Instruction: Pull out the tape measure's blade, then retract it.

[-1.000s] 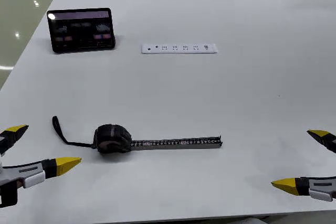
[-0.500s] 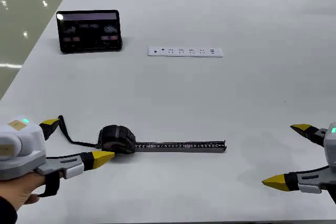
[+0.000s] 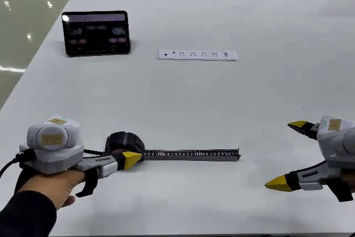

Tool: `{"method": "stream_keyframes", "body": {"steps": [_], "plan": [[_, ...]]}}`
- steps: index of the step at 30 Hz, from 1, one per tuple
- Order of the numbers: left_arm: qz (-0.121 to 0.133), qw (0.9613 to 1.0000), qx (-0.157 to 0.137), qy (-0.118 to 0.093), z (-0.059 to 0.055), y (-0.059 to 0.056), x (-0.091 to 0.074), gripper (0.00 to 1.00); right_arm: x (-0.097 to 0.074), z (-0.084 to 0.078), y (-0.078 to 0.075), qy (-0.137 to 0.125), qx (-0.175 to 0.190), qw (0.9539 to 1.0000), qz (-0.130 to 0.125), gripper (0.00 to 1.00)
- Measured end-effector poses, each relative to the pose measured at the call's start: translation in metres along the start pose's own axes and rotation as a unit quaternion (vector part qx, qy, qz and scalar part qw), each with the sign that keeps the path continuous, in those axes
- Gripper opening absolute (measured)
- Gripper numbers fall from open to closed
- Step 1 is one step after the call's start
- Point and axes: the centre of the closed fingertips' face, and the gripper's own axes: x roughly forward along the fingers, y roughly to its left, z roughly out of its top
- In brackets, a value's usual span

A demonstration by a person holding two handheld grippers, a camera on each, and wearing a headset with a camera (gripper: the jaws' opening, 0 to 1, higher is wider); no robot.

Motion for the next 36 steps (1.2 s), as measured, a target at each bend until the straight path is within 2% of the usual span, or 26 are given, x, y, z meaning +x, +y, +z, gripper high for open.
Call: {"method": "stream_keyframes", "body": {"steps": [3, 5, 7, 10, 13, 15, 18, 20, 23, 31, 36], "plan": [[0.006, 0.9999, -0.004, -0.013, 0.002, -0.008, 0.006, 1.0, 0.006, 0.006, -0.001, 0.003, -0.014, 0.9999, 0.005, 1.0], [0.021, 0.9996, 0.001, -0.02, 0.001, -0.01, 0.011, 1.0, 0.009, 0.01, -0.001, 0.006, -0.024, 0.9997, 0.009, 1.0], [0.036, 0.9991, 0.0, -0.023, -0.002, -0.012, 0.015, 1.0, 0.014, 0.014, -0.002, 0.006, -0.031, 0.9994, 0.014, 1.0], [0.057, 0.9977, -0.021, -0.032, -0.006, -0.013, 0.019, 1.0, 0.02, 0.017, -0.003, 0.011, -0.038, 0.999, 0.019, 0.99], [0.062, 0.9975, -0.016, -0.029, -0.013, -0.017, 0.027, 1.0, 0.028, 0.02, -0.001, 0.017, -0.051, 0.9982, 0.028, 0.99], [0.068, 0.997, -0.015, -0.035, -0.011, -0.017, 0.03, 1.0, 0.032, 0.022, 0.0, 0.018, -0.057, 0.9977, 0.031, 0.99], [0.076, 0.9951, -0.019, -0.06, -0.003, -0.015, 0.031, 1.0, 0.039, 0.025, 0.001, 0.024, -0.064, 0.9969, 0.039, 0.99], [0.076, 0.9939, -0.032, -0.073, 0.0, -0.015, 0.033, 1.0, 0.045, 0.026, 0.001, 0.032, -0.075, 0.9956, 0.047, 0.98], [0.074, 0.993, -0.021, -0.09, 0.001, -0.014, 0.036, 1.0, 0.056, 0.025, -0.003, 0.042, -0.093, 0.9928, 0.062, 0.96], [0.076, 0.9931, -0.022, -0.086, -0.004, -0.008, 0.042, 1.0, 0.079, 0.018, -0.011, 0.081, -0.118, 0.985, 0.097, 0.84], [0.069, 0.9932, -0.025, -0.091, -0.004, -0.009, 0.044, 1.0, 0.088, 0.013, -0.003, 0.099, -0.131, 0.9789, 0.121, 0.71]]}}
